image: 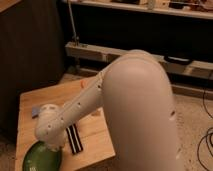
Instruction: Drag the ceramic bowl in a circle
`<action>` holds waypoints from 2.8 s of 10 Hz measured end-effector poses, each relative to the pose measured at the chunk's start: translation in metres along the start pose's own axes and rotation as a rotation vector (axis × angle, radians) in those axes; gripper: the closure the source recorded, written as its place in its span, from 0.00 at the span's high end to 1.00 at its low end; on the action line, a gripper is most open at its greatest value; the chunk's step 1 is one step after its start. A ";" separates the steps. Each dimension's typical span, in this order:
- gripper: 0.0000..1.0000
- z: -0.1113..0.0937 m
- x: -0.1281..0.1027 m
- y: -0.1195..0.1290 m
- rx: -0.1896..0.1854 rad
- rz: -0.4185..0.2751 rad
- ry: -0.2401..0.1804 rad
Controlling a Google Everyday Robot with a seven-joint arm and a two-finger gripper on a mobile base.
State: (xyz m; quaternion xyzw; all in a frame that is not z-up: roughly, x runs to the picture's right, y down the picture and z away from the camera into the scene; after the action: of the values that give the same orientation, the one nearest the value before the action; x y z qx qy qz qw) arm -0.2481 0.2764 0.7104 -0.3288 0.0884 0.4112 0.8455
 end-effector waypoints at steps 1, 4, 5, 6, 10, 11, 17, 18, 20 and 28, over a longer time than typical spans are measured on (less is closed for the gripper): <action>0.00 -0.001 -0.014 0.010 -0.004 -0.018 -0.001; 0.00 -0.017 -0.077 0.052 -0.068 -0.053 0.000; 0.00 -0.016 -0.090 0.053 -0.084 -0.037 0.005; 0.00 -0.015 -0.098 0.050 -0.097 -0.020 0.006; 0.00 -0.021 -0.111 -0.011 -0.176 0.093 0.002; 0.00 -0.025 -0.106 -0.029 -0.188 0.123 -0.006; 0.00 -0.022 -0.059 -0.065 -0.101 0.170 -0.008; 0.00 -0.021 -0.054 -0.065 -0.089 0.168 -0.007; 0.00 -0.022 -0.037 -0.070 -0.070 0.159 -0.007; 0.00 -0.012 -0.002 0.003 -0.037 0.000 0.032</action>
State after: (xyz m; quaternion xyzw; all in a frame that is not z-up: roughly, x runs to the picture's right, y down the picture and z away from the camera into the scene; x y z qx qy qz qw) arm -0.2506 0.2687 0.7009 -0.3512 0.0944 0.4074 0.8377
